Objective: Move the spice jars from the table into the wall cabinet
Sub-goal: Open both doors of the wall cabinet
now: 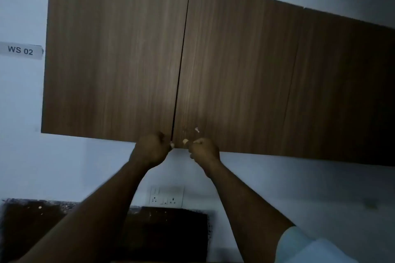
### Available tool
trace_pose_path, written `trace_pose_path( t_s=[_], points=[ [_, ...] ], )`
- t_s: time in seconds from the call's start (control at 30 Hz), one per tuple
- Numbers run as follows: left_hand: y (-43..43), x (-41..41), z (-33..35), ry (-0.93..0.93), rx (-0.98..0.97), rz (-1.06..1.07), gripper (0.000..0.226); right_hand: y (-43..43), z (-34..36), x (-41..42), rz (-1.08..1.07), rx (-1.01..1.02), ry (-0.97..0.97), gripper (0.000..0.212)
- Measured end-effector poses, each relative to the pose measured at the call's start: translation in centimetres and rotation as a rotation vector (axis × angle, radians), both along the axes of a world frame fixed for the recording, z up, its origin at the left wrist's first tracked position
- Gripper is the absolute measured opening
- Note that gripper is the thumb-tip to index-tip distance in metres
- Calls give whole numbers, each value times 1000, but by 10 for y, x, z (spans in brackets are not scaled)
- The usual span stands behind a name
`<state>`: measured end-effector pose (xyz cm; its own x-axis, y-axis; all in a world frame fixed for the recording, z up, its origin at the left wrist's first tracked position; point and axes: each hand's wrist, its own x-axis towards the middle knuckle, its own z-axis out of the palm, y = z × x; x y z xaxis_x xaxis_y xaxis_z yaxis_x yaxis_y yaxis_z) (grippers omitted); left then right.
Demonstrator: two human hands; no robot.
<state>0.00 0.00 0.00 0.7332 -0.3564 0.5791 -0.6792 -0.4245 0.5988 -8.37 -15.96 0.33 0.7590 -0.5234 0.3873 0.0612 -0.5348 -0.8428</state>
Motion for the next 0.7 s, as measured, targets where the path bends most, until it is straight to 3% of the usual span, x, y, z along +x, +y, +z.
trace_pose_path(
  t_s=[0.13, 0.27, 0.37, 0.47, 0.6, 0.7],
  points=[
    [-12, 7, -2, 123, -135, -11, 27, -7, -12, 17, 60, 373, -42, 28],
    [-19, 25, -7, 196, -192, -32, 28, -6, -17, 34, 83, 605, -72, 22],
    [-23, 38, -11, 242, -200, -134, 25, 4, -18, 46, 130, 771, -62, 32],
    [-26, 45, -12, 244, -211, -222, 27, 14, -18, 63, 147, 889, -126, 43],
    [-28, 45, -7, 296, -231, -339, 35, 24, -19, 74, 166, 1030, -276, 30],
    [-27, 41, -1, 315, -298, -391, 45, 30, -26, 67, 139, 1022, -315, 36]
  ],
)
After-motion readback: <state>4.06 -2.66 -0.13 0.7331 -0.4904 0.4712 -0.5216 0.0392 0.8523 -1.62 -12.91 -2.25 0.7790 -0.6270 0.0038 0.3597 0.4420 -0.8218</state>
